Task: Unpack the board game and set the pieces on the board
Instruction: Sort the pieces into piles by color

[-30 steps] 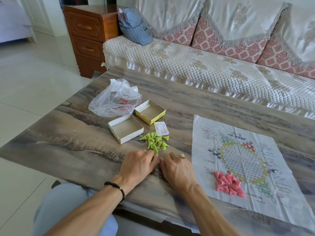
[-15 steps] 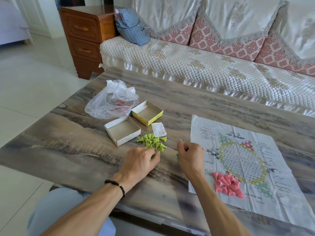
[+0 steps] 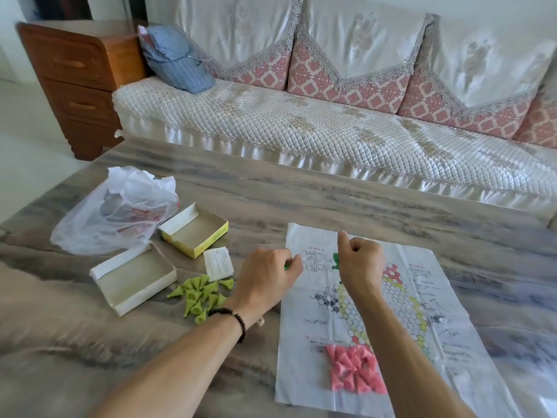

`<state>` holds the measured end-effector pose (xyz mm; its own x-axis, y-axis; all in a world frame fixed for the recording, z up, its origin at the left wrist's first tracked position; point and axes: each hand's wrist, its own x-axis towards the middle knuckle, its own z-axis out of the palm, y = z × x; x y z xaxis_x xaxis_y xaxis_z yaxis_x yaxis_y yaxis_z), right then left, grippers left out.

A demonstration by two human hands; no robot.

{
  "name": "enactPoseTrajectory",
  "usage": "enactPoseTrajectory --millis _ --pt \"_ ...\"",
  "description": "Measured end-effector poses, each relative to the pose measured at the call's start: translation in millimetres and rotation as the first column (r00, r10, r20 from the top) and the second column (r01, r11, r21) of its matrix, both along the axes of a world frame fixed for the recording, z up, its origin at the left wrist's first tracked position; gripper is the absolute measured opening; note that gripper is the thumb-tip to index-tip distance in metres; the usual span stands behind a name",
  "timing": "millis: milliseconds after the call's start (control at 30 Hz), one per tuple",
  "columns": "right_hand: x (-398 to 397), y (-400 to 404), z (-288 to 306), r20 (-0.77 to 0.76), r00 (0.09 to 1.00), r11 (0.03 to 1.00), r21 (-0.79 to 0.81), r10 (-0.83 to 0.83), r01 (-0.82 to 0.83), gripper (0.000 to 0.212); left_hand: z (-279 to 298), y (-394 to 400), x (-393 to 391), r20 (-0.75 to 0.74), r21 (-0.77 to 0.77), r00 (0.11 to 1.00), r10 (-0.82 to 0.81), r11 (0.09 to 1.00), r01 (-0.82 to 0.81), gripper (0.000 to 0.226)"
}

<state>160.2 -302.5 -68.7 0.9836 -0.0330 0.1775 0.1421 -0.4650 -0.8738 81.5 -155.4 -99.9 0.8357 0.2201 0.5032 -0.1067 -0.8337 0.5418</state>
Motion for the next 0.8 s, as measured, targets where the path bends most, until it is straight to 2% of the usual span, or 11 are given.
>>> enactPoseTrajectory --millis 200,333,433,600,733,800 --pt "73.8 -18.0 -17.2 -0.06 0.997 0.998 0.036 -0.057 0.059 0.057 -17.4 -34.7 89.0 -0.088 -0.229 0.996 0.009 0.973 -0.029 0.052" --pt "95.6 -21.8 -37.4 -0.09 0.996 0.999 0.032 -0.019 0.022 0.055 -23.1 -57.1 125.1 -0.108 -0.374 0.994 0.017 0.926 -0.056 0.05" --pt "97.9 -25.9 -46.2 -0.074 0.997 0.999 0.04 0.028 -0.025 0.048 -25.3 -66.2 135.3 -0.102 -0.422 0.995 0.021 0.905 -0.062 0.048" --pt "92.9 -31.0 -41.7 -0.07 0.99 0.979 0.173 0.123 -0.109 0.048 -23.7 -65.8 135.4 -0.16 -0.674 0.981 -0.108 0.739 -0.028 0.038" --pt "88.2 -38.7 -36.8 -0.109 0.968 0.951 0.241 0.225 -0.194 0.044 -20.0 -58.2 129.1 -0.156 -0.706 0.959 -0.237 0.706 0.059 0.033" --pt "87.5 -46.0 -34.2 -0.103 0.963 0.959 0.165 0.25 -0.232 0.038 -15.6 -50.8 125.4 -0.188 -0.601 0.945 -0.267 0.792 0.104 0.034"
